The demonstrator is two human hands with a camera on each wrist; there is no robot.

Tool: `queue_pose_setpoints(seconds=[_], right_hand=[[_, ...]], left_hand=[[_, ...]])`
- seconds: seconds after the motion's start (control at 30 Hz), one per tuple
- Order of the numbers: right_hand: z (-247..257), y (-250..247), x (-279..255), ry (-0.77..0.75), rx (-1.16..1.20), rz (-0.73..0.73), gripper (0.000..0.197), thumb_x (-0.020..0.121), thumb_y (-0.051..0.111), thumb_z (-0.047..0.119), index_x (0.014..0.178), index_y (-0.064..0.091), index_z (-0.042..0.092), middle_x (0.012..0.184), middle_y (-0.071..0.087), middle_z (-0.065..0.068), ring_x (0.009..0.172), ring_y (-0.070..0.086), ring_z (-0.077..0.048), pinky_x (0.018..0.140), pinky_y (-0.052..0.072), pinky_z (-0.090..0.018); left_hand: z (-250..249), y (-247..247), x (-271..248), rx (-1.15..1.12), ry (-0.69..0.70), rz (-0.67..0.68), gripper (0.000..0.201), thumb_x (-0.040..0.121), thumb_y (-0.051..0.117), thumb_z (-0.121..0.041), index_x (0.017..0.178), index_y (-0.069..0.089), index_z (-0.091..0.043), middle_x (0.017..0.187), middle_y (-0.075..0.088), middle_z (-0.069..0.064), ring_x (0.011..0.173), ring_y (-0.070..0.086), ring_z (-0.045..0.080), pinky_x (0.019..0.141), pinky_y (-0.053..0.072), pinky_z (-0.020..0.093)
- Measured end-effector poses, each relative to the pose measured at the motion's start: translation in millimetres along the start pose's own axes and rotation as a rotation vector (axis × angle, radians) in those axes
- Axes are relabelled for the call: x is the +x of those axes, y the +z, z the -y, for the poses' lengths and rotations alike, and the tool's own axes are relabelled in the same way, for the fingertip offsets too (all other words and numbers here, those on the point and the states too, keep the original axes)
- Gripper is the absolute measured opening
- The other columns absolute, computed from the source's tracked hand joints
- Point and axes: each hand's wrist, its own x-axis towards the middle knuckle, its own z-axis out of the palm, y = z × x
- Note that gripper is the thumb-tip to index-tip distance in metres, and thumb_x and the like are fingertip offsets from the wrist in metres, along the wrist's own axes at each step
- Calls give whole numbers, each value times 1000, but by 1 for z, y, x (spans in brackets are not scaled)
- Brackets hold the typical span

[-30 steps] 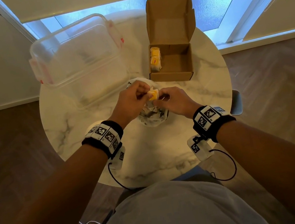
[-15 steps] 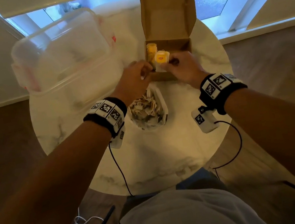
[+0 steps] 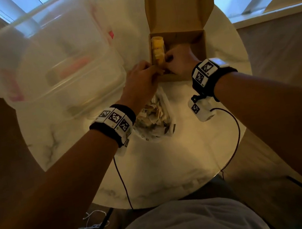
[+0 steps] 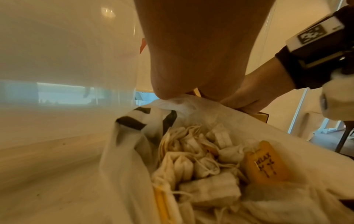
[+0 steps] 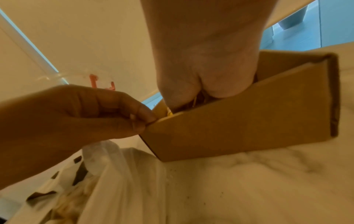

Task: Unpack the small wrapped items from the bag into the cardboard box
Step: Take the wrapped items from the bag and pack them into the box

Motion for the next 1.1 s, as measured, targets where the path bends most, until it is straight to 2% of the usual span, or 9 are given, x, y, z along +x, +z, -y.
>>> queue_pose_setpoints(seconds=[0.13,0.2,0.4,0.57,0.73,0.83,0.87,1.0,1.1], right_hand=[[-1,1,7,26,27,-85,17,84,71,12,75,57,18,76,59,2,71,58,-15,51,41,-14],[-4,1,7,-8,53,-92,22,82,71,10,74,54,19,73,57,2,66,55,-12,53,41,-17],[-11,1,3,-164,-21,3,11,80,77,11,89,71,13,90,70,-4,80,65,-16,70,53,-26],[-11,4,3,-162,-18,-34,17,84,67,0,96,71,11,85,68,-5,76,64,-18,67,54,-29],[-8,-2,-6,-200,2,-25,16,82,71,5,96,71,12,80,63,3,75,60,-12,68,50,-26],[-5,-9,-15,-169,25,-66,13,83,73,12,96,69,13,83,68,-2,77,66,-19,70,56,-32],[-3,-11,-18,-158,35,-89,13,84,73,14,96,69,13,85,70,-5,77,67,-20,71,57,-31],[7,-18,-41,-165,83,-171,10,86,73,17,96,70,14,87,71,-2,74,60,-7,63,45,-5],[11,-15,-65,-169,94,-174,11,87,71,21,97,70,17,87,70,4,77,61,-4,66,44,-6]], left_hand=[[1,1,0,-19,0,-18,24,91,56,-20,107,73,-21,103,61,7,96,59,29,85,48,42],[1,2,0,-18,-1,-26,25,90,55,-19,107,73,-22,103,61,7,96,59,29,85,47,41],[-1,5,-3,-18,-33,-26,25,92,54,-21,109,72,-23,108,60,4,102,57,28,87,45,42],[-1,3,-4,-13,-3,-34,23,93,55,-20,108,72,-22,107,61,3,99,58,27,87,47,44],[-1,1,-2,-31,0,-26,26,91,52,-23,107,73,-24,107,62,1,95,60,27,84,49,46],[-5,-6,-4,-56,19,-18,27,93,51,-20,111,70,-27,109,63,0,99,59,24,89,47,43],[-6,-10,-6,-71,29,-22,27,93,51,-22,113,68,-29,110,63,-3,100,58,22,90,47,43],[-5,-26,-20,-130,80,-98,22,92,53,-24,110,67,-27,109,63,-5,98,59,16,86,51,41],[-1,-35,-44,-197,84,-111,17,93,59,-11,106,68,-16,107,63,0,94,60,15,84,52,33]])
